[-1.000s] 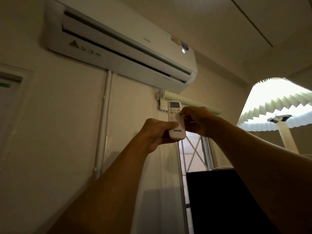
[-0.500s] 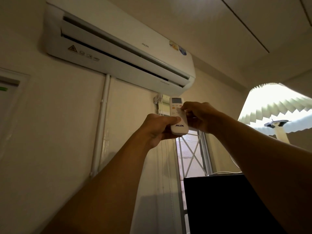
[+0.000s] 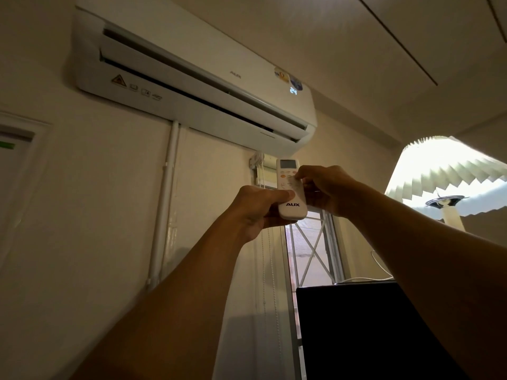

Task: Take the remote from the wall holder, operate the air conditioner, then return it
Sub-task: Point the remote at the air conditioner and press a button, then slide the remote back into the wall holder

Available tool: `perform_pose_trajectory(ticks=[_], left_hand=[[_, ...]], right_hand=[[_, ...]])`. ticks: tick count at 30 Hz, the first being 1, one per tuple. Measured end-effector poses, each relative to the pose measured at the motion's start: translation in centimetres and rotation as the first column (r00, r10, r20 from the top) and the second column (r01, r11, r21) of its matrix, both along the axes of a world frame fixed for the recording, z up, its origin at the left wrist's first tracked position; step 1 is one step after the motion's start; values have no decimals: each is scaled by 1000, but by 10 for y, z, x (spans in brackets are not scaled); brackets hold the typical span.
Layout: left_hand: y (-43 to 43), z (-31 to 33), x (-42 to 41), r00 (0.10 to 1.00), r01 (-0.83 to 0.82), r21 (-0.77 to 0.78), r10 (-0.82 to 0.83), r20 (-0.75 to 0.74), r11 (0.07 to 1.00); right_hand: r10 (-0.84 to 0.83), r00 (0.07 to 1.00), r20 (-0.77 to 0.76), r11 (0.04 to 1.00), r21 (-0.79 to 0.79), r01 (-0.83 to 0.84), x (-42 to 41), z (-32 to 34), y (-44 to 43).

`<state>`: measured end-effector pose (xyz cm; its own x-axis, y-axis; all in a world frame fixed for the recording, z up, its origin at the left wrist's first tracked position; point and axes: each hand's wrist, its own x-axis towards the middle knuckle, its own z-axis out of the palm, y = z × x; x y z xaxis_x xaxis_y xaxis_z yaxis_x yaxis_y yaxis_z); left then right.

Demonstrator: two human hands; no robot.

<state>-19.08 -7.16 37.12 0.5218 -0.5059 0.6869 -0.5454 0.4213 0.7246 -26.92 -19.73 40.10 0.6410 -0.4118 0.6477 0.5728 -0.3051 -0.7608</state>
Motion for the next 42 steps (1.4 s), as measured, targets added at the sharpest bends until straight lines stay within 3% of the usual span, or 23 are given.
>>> perform_pose_trajectory(ticks=[6, 10, 15, 19, 24, 31, 36, 42], left_hand=[[0, -9, 7, 995, -89, 24, 88, 39, 996], [6, -22, 19, 959, -262, 50, 255, 126, 964], [16, -51, 43, 800, -535, -2, 507, 322, 845], [25, -74, 63, 661, -677, -69, 647, 381, 732], [45, -101, 85, 623, -739, -41, 705, 338, 673], [85, -149, 122, 582, -809, 175, 720, 379, 561], [96, -193, 148, 528, -847, 288, 768, 362, 447], [93, -253, 180, 500, -854, 353, 792, 351, 382]], right_hand=[[-31, 999, -10, 999, -34, 30, 7, -7, 0], [-148, 988, -37, 973, -186, 138, 18, -13, 5], [-285, 958, -23, 921, -283, 267, 44, -24, 25], [-327, 945, -3, 897, -317, 309, 69, -37, 44], [-369, 929, 20, 875, -330, 354, 101, -62, 72], [-444, 896, 17, 829, -371, 418, 156, -124, 106], [-412, 910, -32, 852, -368, 373, 196, -182, 122], [-418, 906, -68, 839, -413, 355, 230, -247, 121]])
